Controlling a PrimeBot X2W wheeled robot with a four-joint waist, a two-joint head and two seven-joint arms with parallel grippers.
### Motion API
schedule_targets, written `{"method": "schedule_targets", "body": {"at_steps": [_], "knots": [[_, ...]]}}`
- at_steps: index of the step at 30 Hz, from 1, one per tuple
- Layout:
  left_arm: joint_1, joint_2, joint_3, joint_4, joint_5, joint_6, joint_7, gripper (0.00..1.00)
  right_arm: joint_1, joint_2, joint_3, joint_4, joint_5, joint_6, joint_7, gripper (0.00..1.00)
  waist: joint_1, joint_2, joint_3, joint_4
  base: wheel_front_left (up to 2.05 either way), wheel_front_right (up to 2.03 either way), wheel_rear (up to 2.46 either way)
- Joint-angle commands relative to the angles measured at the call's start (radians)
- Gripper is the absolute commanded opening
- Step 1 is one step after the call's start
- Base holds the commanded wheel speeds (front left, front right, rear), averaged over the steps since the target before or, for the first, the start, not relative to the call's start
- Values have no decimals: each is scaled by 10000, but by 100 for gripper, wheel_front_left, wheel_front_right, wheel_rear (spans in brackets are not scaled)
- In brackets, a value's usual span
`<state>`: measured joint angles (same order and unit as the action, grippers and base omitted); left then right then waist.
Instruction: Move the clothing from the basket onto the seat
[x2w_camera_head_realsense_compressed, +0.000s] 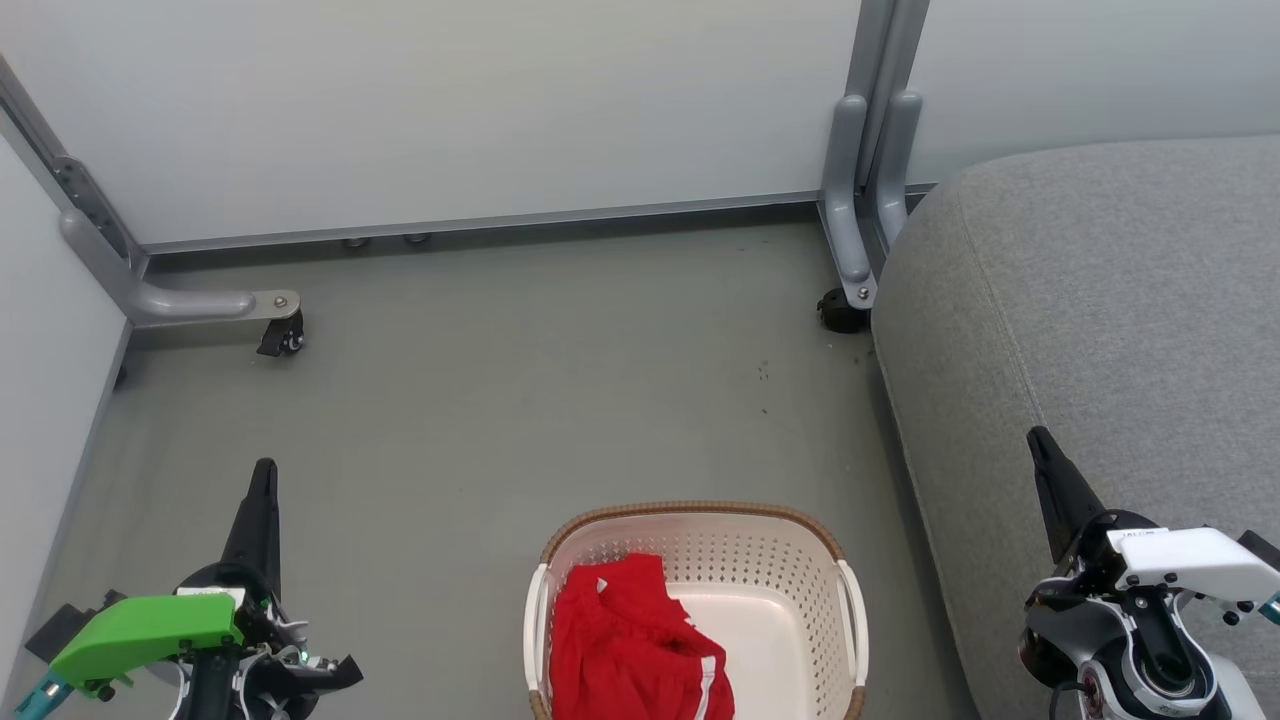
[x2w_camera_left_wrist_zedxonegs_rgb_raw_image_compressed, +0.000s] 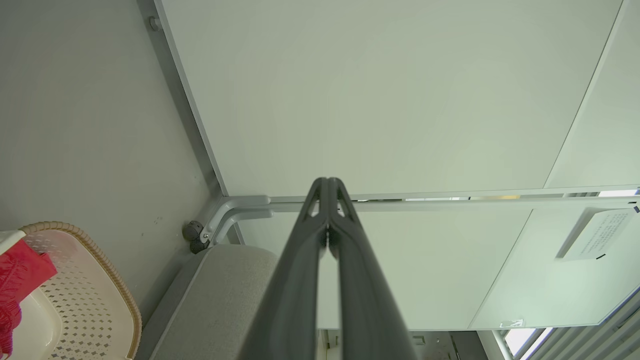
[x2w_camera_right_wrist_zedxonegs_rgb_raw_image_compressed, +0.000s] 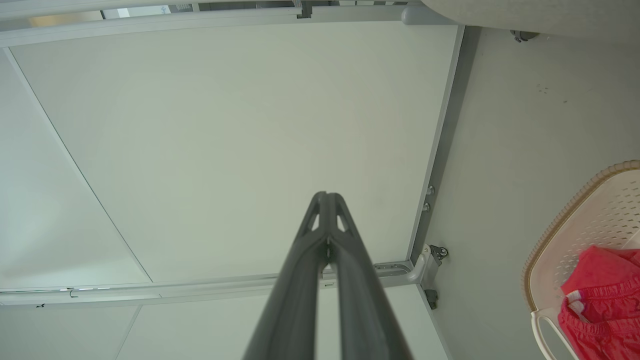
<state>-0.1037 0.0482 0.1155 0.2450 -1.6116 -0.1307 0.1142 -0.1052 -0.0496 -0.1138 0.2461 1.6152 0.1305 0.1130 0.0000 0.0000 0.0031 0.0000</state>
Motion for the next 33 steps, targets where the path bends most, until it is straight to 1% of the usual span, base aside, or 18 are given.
{"method": "schedule_targets", "body": {"at_steps": [1,20,21,23,28,33], "knots": [[-109,21,-2,1,-28,-30,22,0,-86,-23,5,14,-48,4,11,0,0,0,0,0,0,0,0],[-109,21,-2,4,-28,-30,22,0,-86,-23,5,14,-48,4,10,0,0,0,0,0,0,0,0],[16,-6,-3,41,0,2,-6,100,16,11,-2,38,4,0,-1,100,0,0,0,0,0,0,0],[116,-30,-19,195,3,2,-17,100,109,57,8,163,2,-2,-13,100,0,0,2,-1,0,0,0],[51,-11,-200,-8,109,2,-222,100,99,44,162,16,-95,-1,-234,100,0,0,13,-1,0,0,0],[-26,155,-490,-206,675,2,-529,100,79,-96,411,-81,-621,0,-519,100,0,0,23,-1,0,0,0]]}}
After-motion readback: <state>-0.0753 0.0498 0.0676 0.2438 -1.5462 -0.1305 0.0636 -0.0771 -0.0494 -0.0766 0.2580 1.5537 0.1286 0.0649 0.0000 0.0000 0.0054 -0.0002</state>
